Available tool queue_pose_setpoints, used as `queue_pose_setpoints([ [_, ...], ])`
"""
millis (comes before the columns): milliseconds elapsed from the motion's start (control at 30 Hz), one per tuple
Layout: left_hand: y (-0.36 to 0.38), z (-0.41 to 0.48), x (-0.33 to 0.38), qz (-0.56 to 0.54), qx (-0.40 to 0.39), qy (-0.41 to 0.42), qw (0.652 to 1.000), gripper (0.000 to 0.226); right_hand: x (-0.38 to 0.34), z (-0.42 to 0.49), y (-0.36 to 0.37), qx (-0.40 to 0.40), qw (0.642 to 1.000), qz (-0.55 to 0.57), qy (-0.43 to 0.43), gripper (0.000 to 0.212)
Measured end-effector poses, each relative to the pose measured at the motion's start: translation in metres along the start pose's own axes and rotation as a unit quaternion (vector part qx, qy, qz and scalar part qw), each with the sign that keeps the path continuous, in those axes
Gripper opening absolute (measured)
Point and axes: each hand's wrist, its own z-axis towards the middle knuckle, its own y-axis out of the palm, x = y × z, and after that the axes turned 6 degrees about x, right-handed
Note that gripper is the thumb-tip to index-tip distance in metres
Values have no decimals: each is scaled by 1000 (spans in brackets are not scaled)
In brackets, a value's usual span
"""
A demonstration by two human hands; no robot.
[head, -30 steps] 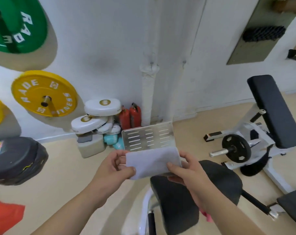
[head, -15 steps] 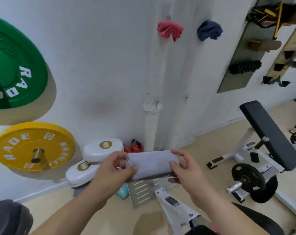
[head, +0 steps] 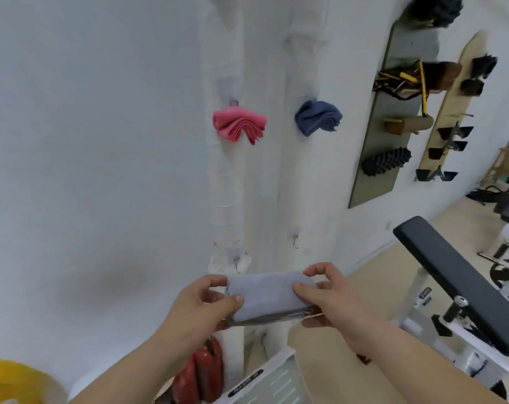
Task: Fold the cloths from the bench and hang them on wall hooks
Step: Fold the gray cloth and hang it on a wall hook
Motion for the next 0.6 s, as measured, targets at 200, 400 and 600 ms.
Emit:
queue_pose_setpoints([
  [200,18,110,9,16,-11,-9,1000,25,-21,96,8,6,1000,-19,-13,32],
  [400,14,210,-30,24,-15,-63,998,24,3,186,62,53,998,-40,-22,33],
  [600,15,301,-63,50,-14,-100,994,22,29,265,97,69,995,-76,9,21],
])
